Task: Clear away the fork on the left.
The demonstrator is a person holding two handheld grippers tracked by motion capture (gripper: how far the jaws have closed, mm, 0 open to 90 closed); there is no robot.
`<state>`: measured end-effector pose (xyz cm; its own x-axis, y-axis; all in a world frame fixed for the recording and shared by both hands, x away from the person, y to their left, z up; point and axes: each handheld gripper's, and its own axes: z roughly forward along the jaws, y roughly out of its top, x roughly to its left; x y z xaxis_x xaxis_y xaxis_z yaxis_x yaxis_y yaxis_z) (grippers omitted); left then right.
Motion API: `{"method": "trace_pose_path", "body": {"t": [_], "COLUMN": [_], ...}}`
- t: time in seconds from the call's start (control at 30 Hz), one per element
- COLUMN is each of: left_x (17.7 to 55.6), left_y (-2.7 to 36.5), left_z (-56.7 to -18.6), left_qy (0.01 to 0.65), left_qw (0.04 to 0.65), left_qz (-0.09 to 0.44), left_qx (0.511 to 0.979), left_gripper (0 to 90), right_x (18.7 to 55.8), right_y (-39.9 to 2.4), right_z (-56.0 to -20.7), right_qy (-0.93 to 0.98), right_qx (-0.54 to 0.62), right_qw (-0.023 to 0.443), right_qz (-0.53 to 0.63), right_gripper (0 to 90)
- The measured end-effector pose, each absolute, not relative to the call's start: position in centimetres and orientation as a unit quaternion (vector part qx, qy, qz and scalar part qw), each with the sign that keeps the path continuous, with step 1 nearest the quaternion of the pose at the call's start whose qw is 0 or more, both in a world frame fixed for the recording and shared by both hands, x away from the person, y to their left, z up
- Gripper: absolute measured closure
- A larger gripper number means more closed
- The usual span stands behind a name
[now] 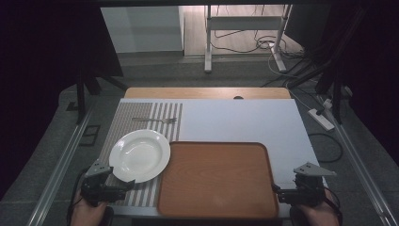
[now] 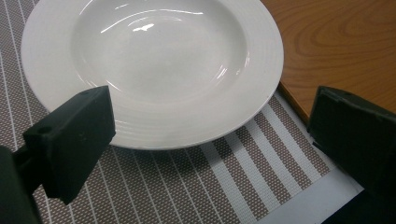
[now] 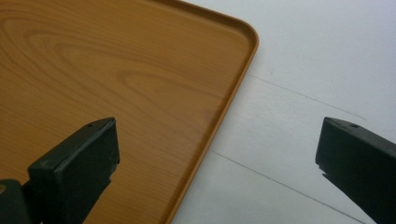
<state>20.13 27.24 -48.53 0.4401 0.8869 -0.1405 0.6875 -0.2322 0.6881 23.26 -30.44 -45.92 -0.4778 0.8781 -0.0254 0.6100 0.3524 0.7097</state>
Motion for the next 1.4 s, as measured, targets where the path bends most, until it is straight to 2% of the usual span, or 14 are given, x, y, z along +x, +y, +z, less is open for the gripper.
{"method": "trace_pose_path", "body": {"t": [0.67, 1.03, 1.4], "left_x": [20.2, 20.5, 21.5], "left_y": [27.3, 27.5, 27.6], "left_z": [-48.5, -48.5, -47.9], "left_qy": [0.508, 0.503, 0.496], "left_qw": [0.354, 0.360, 0.349], "left_qz": [0.136, 0.110, 0.121], "left_qx": [0.773, 0.778, 0.786], "left_gripper": [0.0, 0.0, 0.0], "right_x": [23.5, 23.6, 23.6], "right_y": [-30.1, -30.0, -29.9], "right_z": [-46.1, -46.2, -46.2], "right_qy": [0.809, 0.813, 0.816], "right_qx": [0.461, 0.458, 0.455], "right_qw": [0.192, 0.190, 0.190], "right_qz": [0.310, 0.306, 0.302], "right_gripper": [0.2, 0.2, 0.2]}}
